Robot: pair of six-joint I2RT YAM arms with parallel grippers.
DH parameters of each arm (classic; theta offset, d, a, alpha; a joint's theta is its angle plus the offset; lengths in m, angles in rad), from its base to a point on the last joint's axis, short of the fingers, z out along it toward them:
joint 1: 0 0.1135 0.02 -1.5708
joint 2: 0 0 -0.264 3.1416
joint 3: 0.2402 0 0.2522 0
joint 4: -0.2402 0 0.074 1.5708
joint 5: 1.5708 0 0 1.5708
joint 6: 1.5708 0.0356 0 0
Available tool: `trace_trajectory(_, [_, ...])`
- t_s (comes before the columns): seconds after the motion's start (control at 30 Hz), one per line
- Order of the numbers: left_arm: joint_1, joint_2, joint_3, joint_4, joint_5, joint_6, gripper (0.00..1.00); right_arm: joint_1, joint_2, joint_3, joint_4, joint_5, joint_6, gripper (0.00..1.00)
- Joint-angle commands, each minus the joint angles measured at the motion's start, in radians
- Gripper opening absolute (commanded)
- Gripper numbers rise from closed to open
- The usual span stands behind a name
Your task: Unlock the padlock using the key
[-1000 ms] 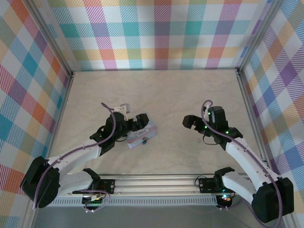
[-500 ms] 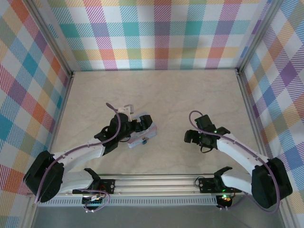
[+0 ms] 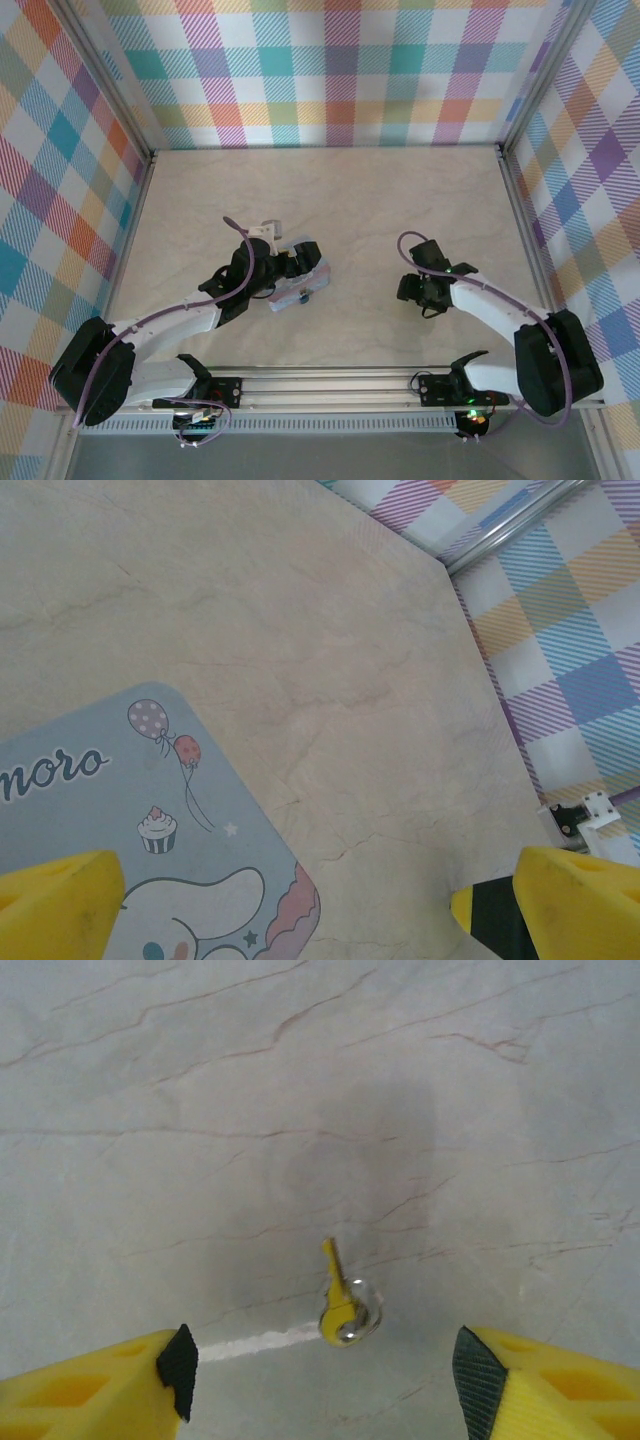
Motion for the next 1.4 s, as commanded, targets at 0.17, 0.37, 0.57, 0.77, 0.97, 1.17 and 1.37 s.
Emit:
trace_trajectory(0.17, [-0.016,-0.013,0.031,0.012,-0.003,0.006,1.00,-0.035,0.040,-0.006,0.023,-0.044,0.008,0.59])
trace_trajectory(0.37, [-0.016,-0.017,0.032,0.008,-0.001,0.006,1.00,-0.037,0.056,0.001,0.023,-0.046,0.008,0.52])
trace_trajectory(0.57, [-0.017,-0.015,0.032,0.005,-0.002,0.005,1.00,-0.037,0.065,0.005,0.021,-0.049,0.007,0.44])
trace_trajectory(0.77, [-0.016,-0.015,0.032,0.005,0.001,0.004,1.00,-0.037,0.073,0.008,0.021,-0.055,0.003,0.34])
trace_trajectory(0.97, [-0.016,-0.016,0.030,0.005,0.000,0.003,1.00,-0.038,0.073,0.008,0.021,-0.060,0.002,0.24])
trace_trajectory(1.17, [-0.016,-0.018,0.028,0.005,0.000,0.002,1.00,-0.037,0.070,0.009,0.022,-0.063,-0.005,0.16])
trace_trajectory(1.37, [-0.016,-0.025,0.021,0.003,-0.004,0.000,1.00,-0.038,0.058,0.008,0.019,-0.068,-0.011,0.09])
